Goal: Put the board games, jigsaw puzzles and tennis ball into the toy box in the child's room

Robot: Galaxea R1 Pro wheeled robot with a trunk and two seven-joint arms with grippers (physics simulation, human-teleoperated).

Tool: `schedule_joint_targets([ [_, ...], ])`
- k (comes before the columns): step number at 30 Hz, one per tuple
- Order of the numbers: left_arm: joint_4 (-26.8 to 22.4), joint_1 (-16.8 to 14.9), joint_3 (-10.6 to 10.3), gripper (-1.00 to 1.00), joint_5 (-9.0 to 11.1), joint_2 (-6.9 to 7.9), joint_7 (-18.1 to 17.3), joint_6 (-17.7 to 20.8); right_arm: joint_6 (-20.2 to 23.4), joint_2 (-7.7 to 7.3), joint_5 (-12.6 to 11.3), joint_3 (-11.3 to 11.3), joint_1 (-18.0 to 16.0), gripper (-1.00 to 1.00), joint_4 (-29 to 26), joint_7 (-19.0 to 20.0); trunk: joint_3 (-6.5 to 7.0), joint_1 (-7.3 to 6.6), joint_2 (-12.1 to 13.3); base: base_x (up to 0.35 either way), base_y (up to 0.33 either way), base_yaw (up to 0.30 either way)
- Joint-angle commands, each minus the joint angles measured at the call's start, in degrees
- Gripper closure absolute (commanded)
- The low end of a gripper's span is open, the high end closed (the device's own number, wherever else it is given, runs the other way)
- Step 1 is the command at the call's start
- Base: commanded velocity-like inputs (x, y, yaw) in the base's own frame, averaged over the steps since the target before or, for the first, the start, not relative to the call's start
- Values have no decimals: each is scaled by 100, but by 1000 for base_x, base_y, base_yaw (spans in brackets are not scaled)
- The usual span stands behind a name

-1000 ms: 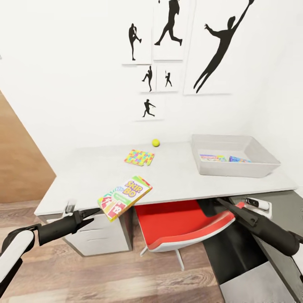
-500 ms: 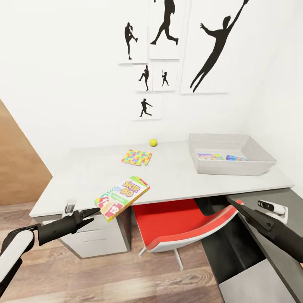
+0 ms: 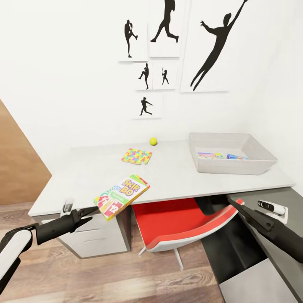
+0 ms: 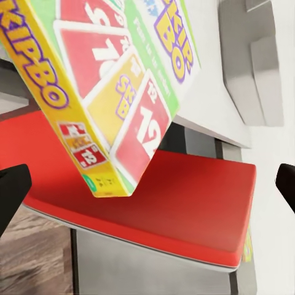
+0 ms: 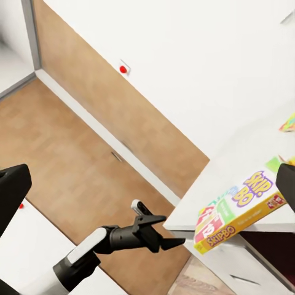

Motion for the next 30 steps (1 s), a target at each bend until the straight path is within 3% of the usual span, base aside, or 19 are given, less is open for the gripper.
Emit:
schedule_joint_targets([
  [1, 1, -4, 39, -100, -16, -1, -26, 27, 38, -1, -29, 0, -3, -100, 0, -1, -23, 23, -45, 0, 0, 0],
  [21, 1, -4, 141, -100, -32, -7, -391, 124, 26, 17, -27, 8, -3, -100, 0, -3, -347, 418, -767, 0, 0, 0],
  [30, 1, -4, 141, -100, -32, -1, -394, 124, 19, 17, -25, 8, -3, -100, 0, -7, -347, 418, -767, 0, 0, 0],
])
